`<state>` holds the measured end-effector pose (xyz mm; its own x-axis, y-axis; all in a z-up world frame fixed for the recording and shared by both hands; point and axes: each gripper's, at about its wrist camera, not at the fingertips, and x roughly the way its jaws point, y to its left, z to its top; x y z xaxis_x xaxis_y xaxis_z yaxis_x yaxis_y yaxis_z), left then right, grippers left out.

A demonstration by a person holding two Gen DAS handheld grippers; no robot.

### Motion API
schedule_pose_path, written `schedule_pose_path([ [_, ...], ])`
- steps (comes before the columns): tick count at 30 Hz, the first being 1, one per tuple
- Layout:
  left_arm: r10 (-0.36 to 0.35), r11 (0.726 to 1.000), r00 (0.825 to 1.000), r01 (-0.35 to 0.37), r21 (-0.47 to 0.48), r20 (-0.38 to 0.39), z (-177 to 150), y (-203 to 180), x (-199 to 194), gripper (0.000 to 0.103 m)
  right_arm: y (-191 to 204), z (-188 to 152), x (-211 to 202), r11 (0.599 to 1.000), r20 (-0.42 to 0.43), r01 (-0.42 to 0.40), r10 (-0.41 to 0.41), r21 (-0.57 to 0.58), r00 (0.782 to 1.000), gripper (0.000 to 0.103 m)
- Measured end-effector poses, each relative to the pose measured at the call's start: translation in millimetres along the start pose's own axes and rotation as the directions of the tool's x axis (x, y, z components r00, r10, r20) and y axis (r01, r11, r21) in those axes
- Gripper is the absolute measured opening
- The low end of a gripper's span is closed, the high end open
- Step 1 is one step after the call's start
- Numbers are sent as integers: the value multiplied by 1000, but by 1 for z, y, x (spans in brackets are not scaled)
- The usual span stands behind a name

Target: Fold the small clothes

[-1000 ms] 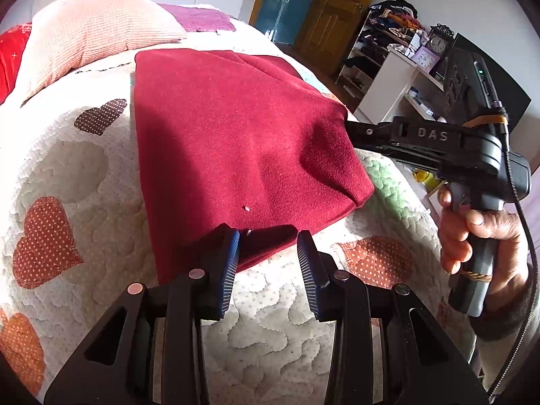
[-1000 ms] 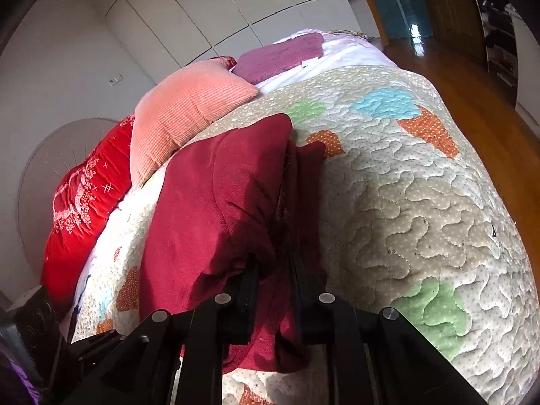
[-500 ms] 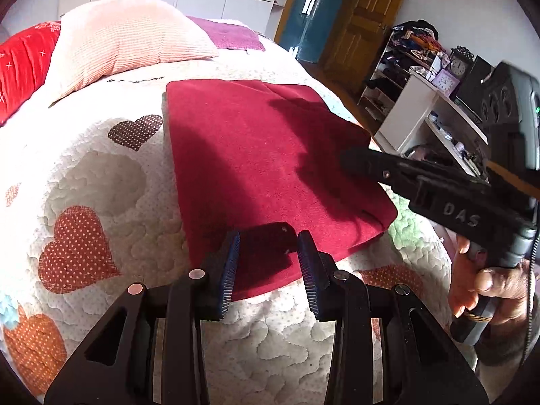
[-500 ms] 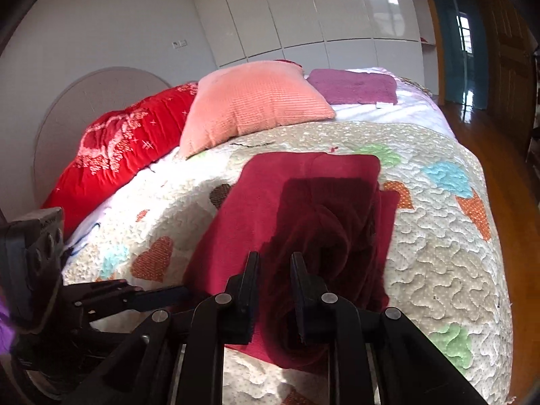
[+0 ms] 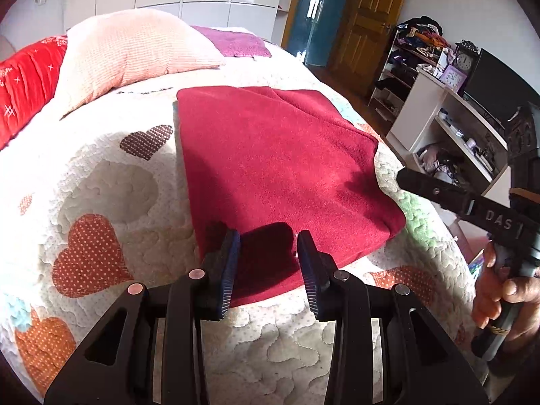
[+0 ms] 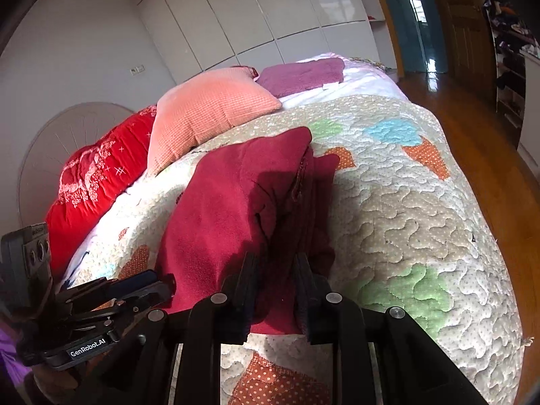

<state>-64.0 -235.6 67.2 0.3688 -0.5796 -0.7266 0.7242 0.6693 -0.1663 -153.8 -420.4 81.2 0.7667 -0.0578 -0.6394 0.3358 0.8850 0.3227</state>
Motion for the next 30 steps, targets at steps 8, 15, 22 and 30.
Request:
schedule_pose_path([
  [8, 41, 999, 999, -41, -8, 25, 19, 4, 2, 34, 44, 21, 7, 991, 14, 3, -2, -133, 1000, 25],
  [15, 64, 998, 998, -64, -22, 10, 30, 12, 21, 34, 30, 30, 45, 991, -6, 90, -91, -102, 996, 25],
  [22, 35, 999, 999, -35, -12, 33, 30, 13, 32, 49, -10, 7, 74, 995, -81, 95, -96, -20, 992, 27],
  [30, -98, 973, 993, 111, -202, 72, 41, 57, 27, 71, -36, 24, 58, 990, 5, -25, 24, 139, 1000, 69],
])
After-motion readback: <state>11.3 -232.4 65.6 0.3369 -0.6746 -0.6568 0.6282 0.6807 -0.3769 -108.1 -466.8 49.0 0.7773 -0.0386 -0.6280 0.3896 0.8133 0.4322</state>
